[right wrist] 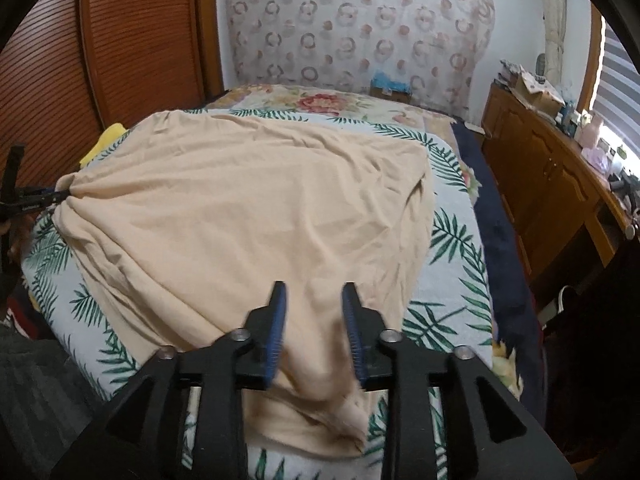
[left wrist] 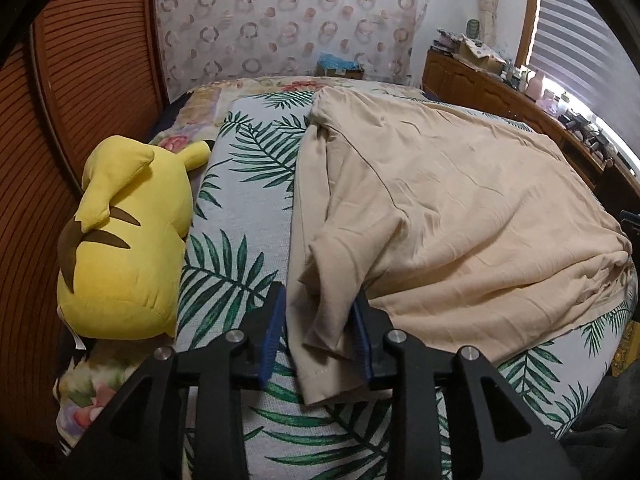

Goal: Fold small clothes

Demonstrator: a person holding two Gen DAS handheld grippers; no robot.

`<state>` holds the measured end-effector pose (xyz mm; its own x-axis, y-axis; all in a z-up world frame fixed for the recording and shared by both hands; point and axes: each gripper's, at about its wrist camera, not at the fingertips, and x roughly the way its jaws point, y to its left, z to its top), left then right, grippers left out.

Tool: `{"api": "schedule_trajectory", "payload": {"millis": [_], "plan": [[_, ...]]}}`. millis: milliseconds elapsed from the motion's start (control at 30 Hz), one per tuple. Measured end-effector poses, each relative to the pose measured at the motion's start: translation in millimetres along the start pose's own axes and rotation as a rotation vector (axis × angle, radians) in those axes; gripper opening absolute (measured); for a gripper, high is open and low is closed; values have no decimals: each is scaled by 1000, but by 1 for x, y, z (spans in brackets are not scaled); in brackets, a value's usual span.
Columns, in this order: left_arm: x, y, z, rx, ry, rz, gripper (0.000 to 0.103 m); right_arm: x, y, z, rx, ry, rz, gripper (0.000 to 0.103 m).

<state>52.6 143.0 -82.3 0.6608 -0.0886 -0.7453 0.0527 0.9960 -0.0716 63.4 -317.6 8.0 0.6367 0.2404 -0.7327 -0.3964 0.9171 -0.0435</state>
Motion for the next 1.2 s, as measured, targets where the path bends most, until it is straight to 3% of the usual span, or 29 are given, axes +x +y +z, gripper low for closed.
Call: {"api": "schedule_trajectory", "payload": {"millis": [233,400,467,700,767,1000,1200], "plan": [[-1,2,-3,-17,-31,6,30,30,22,0,9,25,28,43],[-1,2,-3,-27,-36,10,30,50,31,-5,20,68,3,46],[-1,4,-3,-36,-34,6,30,50,32,-7,30,58,-5,56],[-5,7,-3,-79,8,-22,32,49,34,-11,74,64,-31,65],[-7,7,-5,-84,16,-34,34,47,34,-14,85,59,-16,71],[-15,4,-13,-97,22,-40,35,44,39,-21,85,20,-54,78],[-18,12,-18,-170,-7,-88,34,42,39,-23,73,7,-60,80]]}}
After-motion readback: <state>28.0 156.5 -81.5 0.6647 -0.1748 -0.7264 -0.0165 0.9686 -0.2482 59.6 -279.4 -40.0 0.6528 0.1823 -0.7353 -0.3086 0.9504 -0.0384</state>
